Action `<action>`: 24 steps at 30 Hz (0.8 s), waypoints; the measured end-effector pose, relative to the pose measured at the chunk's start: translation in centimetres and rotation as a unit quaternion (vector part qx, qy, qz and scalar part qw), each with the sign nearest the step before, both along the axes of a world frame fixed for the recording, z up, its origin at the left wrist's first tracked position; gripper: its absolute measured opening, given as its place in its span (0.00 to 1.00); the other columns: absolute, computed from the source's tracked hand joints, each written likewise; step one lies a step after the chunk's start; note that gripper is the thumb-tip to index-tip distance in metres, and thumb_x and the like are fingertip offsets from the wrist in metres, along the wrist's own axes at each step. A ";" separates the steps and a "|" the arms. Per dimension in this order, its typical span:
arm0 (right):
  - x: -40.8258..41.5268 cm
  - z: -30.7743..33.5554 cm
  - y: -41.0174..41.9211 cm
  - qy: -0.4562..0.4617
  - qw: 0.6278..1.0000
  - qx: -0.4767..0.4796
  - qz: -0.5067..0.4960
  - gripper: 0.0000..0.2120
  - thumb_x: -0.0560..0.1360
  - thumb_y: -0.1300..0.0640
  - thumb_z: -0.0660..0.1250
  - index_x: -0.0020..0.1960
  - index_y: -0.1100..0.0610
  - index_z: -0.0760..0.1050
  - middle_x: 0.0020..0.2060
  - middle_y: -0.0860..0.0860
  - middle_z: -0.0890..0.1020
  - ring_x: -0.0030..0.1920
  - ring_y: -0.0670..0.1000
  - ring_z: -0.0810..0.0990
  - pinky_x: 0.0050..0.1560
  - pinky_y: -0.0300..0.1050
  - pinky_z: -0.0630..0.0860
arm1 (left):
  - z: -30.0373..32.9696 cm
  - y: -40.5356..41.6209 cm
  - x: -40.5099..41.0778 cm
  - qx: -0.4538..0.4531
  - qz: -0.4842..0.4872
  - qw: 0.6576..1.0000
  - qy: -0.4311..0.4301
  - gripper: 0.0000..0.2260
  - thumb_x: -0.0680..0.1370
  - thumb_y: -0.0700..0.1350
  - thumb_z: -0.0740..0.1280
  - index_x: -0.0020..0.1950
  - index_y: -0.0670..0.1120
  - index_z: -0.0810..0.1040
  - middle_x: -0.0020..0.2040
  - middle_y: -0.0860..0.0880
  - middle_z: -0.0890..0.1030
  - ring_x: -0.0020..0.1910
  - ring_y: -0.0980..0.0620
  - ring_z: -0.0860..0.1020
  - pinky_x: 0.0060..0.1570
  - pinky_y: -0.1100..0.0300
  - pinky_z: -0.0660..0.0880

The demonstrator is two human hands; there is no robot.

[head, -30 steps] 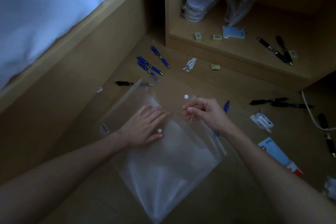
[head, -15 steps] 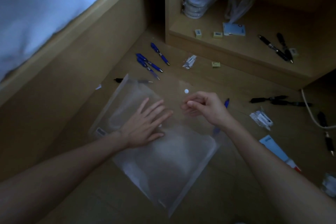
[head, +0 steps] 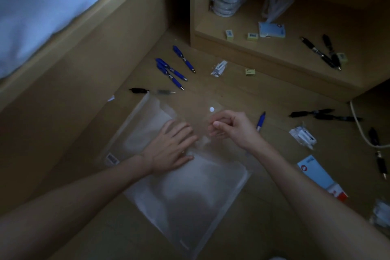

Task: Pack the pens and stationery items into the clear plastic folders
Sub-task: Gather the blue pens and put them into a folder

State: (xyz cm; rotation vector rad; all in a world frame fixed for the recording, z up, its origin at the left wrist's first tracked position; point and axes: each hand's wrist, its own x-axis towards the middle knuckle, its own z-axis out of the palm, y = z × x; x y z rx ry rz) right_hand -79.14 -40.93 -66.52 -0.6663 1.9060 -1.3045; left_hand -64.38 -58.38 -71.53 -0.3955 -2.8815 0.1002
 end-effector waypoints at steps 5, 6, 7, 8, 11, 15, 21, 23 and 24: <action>-0.2 -0.4 -0.7 0.115 0.991 0.073 0.010 0.07 0.75 0.65 0.67 0.52 0.60 0.80 0.38 0.49 0.83 0.40 0.46 0.82 0.47 0.39 0.77 | 1.5 0.6 -1.1 0.002 -0.016 1.000 0.005 0.16 0.74 0.57 0.60 0.53 0.47 0.67 0.45 0.46 0.77 0.47 0.46 0.76 0.57 0.48 0.66; -0.2 -0.4 -0.8 0.132 0.987 0.088 0.014 0.08 0.75 0.64 0.68 0.53 0.59 0.81 0.39 0.48 0.84 0.43 0.47 0.83 0.50 0.42 0.77 | 1.8 0.6 -1.3 0.004 -0.018 1.000 0.001 0.16 0.73 0.57 0.62 0.53 0.47 0.68 0.43 0.47 0.77 0.43 0.47 0.77 0.53 0.51 0.67; -0.1 -0.2 -0.8 0.155 0.983 0.099 0.017 0.09 0.75 0.64 0.68 0.54 0.58 0.81 0.41 0.49 0.84 0.44 0.47 0.83 0.52 0.44 0.78 | 2.2 0.7 -1.6 0.007 -0.019 1.000 -0.004 0.17 0.72 0.57 0.65 0.53 0.47 0.69 0.43 0.48 0.78 0.41 0.47 0.78 0.50 0.54 0.67; 0.0 -0.2 -0.9 0.185 0.977 0.106 0.017 0.10 0.75 0.64 0.68 0.54 0.57 0.81 0.42 0.50 0.85 0.44 0.48 0.83 0.53 0.46 0.78 | 2.6 0.8 -1.7 0.009 -0.023 1.000 -0.007 0.17 0.72 0.57 0.66 0.53 0.47 0.72 0.44 0.48 0.79 0.41 0.48 0.79 0.48 0.56 0.65; 0.5 0.0 -0.8 0.256 0.961 0.104 0.009 0.19 0.73 0.67 0.67 0.62 0.55 0.76 0.49 0.50 0.82 0.49 0.49 0.81 0.54 0.45 0.75 | 3.9 1.1 -2.0 0.011 -0.037 0.999 -0.004 0.16 0.73 0.56 0.60 0.51 0.47 0.78 0.42 0.48 0.78 0.41 0.49 0.79 0.44 0.59 0.62; 0.6 0.1 -0.2 0.295 0.952 0.080 -0.005 0.23 0.73 0.68 0.68 0.66 0.56 0.71 0.49 0.48 0.74 0.47 0.45 0.74 0.50 0.36 0.68 | 5.2 1.3 -1.8 0.015 -0.070 0.997 0.027 0.13 0.74 0.53 0.60 0.46 0.45 0.78 0.39 0.48 0.75 0.40 0.48 0.75 0.43 0.57 0.63; -0.8 0.7 0.2 0.228 0.969 0.080 -0.051 0.09 0.78 0.53 0.65 0.54 0.55 0.78 0.41 0.46 0.81 0.44 0.49 0.80 0.47 0.47 0.77 | 5.9 1.2 -0.8 0.023 -0.090 0.995 0.022 0.11 0.75 0.52 0.63 0.46 0.45 0.78 0.39 0.48 0.74 0.39 0.49 0.70 0.40 0.56 0.63; -1.2 0.6 0.2 0.240 0.966 0.081 -0.060 0.09 0.77 0.53 0.66 0.54 0.55 0.78 0.40 0.46 0.80 0.42 0.47 0.78 0.44 0.42 0.73 | 5.9 1.3 -0.5 0.018 -0.094 0.995 0.026 0.10 0.75 0.51 0.65 0.46 0.45 0.78 0.38 0.48 0.74 0.38 0.49 0.69 0.38 0.57 0.61; -1.3 0.4 0.2 0.259 0.960 0.087 -0.066 0.10 0.76 0.54 0.68 0.56 0.56 0.77 0.42 0.47 0.79 0.42 0.47 0.77 0.43 0.40 0.70 | 6.0 1.4 -0.3 0.013 -0.096 0.995 0.029 0.09 0.75 0.50 0.65 0.45 0.45 0.78 0.38 0.48 0.73 0.37 0.49 0.68 0.38 0.57 0.60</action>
